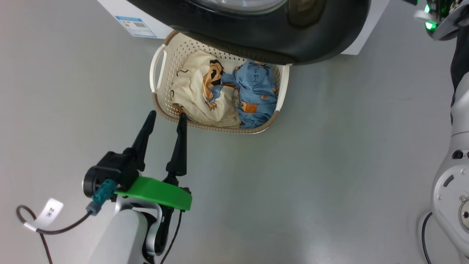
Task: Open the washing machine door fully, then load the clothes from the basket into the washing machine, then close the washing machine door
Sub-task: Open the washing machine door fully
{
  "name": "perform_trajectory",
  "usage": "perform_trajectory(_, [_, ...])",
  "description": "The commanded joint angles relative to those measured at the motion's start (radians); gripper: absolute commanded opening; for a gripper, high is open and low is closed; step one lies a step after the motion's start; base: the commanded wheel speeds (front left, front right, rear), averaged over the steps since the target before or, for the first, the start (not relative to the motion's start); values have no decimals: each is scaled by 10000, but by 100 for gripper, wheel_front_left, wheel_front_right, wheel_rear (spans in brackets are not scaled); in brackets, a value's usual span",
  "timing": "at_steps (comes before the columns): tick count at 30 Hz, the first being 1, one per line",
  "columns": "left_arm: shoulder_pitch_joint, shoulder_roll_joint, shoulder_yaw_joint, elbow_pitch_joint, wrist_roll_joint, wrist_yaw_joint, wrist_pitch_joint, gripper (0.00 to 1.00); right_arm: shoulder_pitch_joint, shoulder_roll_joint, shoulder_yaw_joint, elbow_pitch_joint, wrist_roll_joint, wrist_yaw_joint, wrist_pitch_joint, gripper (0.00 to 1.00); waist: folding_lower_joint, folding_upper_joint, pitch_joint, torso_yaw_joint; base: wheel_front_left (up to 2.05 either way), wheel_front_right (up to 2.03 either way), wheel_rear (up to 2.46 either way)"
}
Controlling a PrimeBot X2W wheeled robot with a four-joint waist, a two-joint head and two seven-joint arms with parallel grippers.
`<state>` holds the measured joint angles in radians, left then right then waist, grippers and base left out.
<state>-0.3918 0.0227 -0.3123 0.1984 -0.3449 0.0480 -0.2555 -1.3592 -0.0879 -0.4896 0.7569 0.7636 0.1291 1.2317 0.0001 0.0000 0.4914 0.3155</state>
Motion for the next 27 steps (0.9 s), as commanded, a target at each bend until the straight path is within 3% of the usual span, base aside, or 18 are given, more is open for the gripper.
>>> perform_trajectory(1, [173,275,396,-233,90,-31,-63,100,141,375,387,-427,295,16,183,0,-1,0,-126,-42,0,0,0])
perform_trajectory(27, [701,275,691,-153,496,-242,-63,100,2868,376,4280,-1701,3552,16,577,0,-1,0,-1304,-342,0,0,0])
